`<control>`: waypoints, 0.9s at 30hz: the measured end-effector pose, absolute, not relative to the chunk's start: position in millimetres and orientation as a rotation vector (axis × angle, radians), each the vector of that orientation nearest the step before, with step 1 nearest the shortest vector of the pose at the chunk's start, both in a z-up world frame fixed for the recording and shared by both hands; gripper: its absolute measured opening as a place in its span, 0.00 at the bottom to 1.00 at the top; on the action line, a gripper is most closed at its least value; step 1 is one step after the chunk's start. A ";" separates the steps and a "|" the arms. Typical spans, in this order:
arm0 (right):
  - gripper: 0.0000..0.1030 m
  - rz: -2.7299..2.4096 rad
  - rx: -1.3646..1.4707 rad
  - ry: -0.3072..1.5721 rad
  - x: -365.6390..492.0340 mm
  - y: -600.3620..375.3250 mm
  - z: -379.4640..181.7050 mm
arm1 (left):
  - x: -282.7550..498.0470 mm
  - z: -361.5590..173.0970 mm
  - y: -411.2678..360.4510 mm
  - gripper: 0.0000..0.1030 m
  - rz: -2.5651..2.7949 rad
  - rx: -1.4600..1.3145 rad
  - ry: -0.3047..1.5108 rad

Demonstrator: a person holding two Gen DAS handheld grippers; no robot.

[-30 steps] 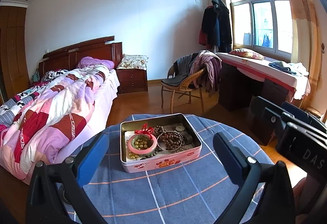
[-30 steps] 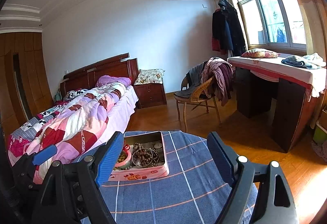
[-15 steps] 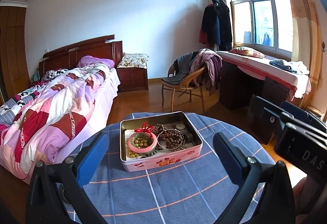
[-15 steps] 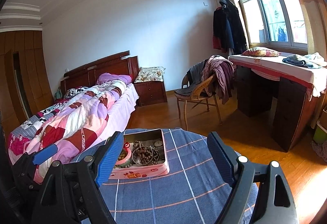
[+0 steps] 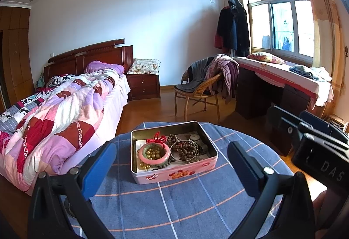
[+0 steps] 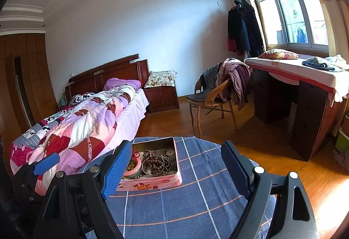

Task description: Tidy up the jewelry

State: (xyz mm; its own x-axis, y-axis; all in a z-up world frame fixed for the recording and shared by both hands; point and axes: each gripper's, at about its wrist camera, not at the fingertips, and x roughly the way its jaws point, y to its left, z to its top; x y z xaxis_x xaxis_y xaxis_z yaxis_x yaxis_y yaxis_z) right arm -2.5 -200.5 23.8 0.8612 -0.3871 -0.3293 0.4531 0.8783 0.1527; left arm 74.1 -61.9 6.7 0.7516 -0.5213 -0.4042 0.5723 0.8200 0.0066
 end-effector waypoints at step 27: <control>0.82 -0.448 0.238 0.296 -1.4 -199.4 23.3 | 74.5 9.9 -62.5 1.00 -0.581 0.148 0.384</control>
